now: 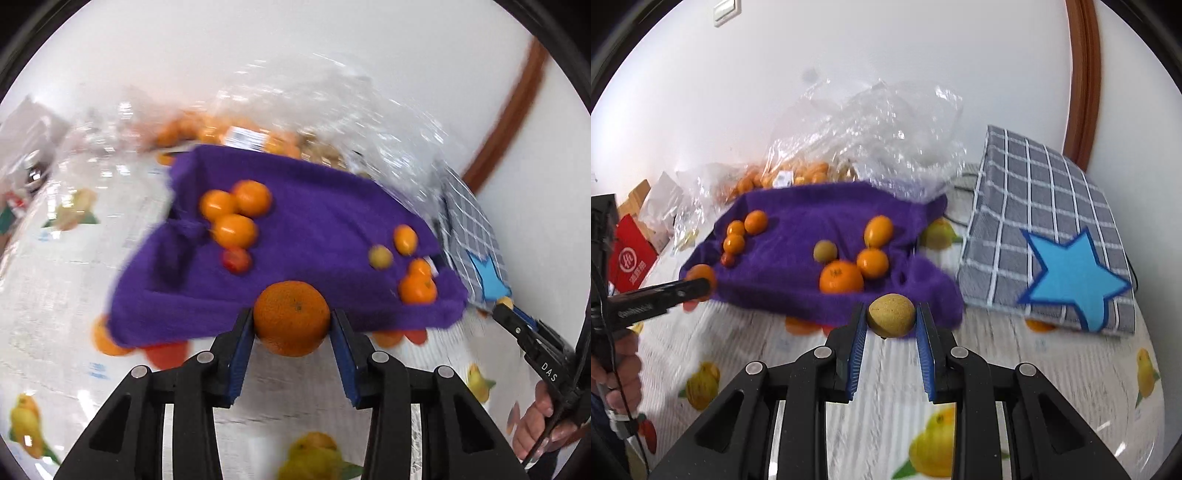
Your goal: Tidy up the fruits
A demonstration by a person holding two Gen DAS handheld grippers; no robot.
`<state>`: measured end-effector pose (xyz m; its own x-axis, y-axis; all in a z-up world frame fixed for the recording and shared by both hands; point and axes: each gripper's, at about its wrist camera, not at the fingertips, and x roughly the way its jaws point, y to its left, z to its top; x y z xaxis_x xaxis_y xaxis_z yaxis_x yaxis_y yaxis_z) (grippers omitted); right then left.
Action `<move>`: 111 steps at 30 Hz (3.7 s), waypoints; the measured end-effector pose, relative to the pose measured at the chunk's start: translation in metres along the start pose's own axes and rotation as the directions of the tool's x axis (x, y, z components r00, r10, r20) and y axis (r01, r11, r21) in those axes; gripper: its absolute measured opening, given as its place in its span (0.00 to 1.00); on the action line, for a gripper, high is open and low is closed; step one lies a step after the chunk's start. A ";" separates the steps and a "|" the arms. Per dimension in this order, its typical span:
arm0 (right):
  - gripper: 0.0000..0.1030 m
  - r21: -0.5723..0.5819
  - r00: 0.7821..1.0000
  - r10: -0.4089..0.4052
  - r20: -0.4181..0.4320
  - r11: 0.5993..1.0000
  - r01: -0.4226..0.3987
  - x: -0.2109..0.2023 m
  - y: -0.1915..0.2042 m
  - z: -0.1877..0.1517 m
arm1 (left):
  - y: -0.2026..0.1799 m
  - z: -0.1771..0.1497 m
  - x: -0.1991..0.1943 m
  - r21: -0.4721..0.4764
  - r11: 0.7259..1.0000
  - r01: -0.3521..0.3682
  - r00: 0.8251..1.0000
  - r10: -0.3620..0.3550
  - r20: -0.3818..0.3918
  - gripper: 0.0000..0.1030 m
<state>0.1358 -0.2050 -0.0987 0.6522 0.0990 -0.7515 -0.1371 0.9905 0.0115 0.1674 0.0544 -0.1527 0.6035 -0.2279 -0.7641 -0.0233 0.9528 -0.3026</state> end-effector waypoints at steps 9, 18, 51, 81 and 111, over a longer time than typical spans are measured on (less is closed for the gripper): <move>0.26 -0.021 0.998 0.055 0.023 0.998 -0.054 0.030 0.017 0.043 | 0.043 0.038 -0.013 -0.081 0.995 -0.053 0.997 0.057 0.046 0.38; 0.26 -0.048 0.993 0.079 -0.093 0.995 -0.084 0.107 0.036 0.058 | 0.046 0.052 0.000 -0.067 0.996 -0.051 0.998 0.053 0.041 0.38; 0.35 -0.075 0.992 0.077 -0.099 0.994 -0.085 0.097 0.018 0.050 | -0.029 0.067 0.111 0.101 0.995 -0.024 0.994 0.035 -0.108 0.39; 0.63 0.020 1.000 0.000 0.025 1.000 0.000 -0.064 0.025 0.024 | -0.042 0.002 -0.063 0.108 0.992 -0.064 0.996 0.058 0.065 0.60; 0.98 -0.005 0.981 -0.138 0.137 0.990 0.140 -0.175 0.033 -0.042 | -0.068 -0.063 -0.175 0.121 0.984 -0.132 0.961 0.097 0.259 0.84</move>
<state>-0.0142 -0.1932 0.0058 0.7609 -0.0266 -0.6483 -0.0482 0.9941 -0.0974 0.0133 0.0162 -0.0345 0.7844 -0.0750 -0.6157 -0.0059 0.9917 -0.1283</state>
